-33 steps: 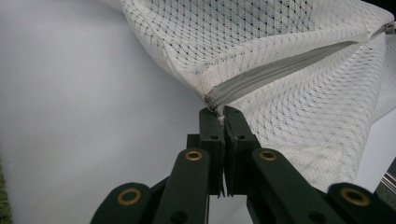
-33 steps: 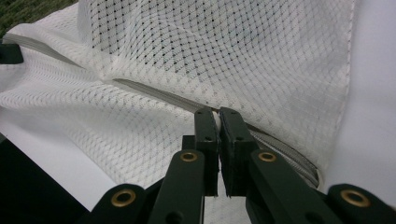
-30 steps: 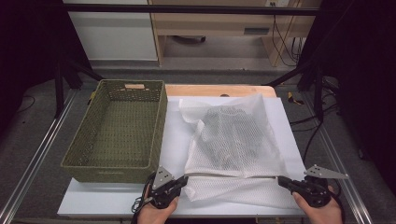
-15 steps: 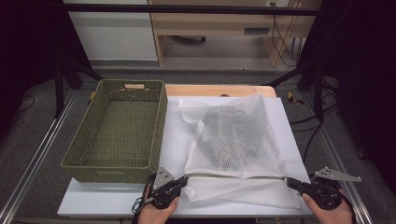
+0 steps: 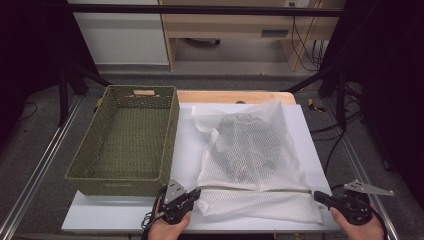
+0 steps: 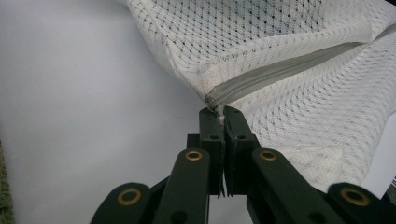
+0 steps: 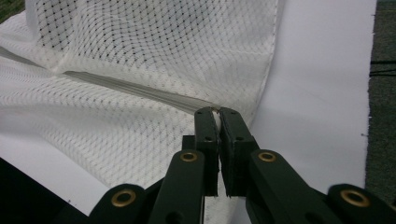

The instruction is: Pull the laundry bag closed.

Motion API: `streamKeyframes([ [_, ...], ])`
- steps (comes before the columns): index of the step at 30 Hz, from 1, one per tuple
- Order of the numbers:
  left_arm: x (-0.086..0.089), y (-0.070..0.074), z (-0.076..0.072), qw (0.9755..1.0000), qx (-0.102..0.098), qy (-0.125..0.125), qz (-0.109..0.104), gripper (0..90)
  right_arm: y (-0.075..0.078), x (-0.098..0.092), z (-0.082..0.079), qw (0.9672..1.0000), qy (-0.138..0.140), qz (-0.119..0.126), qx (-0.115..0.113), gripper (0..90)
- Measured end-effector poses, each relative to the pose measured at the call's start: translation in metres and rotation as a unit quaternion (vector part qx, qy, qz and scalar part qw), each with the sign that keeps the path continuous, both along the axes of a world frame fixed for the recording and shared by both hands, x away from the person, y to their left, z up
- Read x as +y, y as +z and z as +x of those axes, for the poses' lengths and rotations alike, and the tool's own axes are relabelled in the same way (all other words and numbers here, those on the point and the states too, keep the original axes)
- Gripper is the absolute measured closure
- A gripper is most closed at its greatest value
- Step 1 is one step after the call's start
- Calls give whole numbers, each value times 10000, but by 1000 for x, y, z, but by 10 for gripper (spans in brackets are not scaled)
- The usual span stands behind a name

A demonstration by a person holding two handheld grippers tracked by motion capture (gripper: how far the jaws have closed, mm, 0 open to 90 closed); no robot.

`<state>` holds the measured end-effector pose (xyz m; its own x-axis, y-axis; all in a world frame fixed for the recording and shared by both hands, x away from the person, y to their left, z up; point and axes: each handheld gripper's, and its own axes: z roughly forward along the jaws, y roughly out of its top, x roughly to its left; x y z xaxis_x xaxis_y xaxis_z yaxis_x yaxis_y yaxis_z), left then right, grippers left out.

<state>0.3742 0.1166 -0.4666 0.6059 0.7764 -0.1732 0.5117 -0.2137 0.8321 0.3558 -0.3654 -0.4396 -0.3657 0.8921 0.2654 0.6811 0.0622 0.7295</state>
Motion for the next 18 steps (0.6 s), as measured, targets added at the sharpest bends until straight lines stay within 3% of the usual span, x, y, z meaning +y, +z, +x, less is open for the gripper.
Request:
streamKeyframes([
  [18, 0, -6, 3, 9998, 83, 25, 164, 879, -7, -2, 4, 9996, -55, -233, 124, 868],
])
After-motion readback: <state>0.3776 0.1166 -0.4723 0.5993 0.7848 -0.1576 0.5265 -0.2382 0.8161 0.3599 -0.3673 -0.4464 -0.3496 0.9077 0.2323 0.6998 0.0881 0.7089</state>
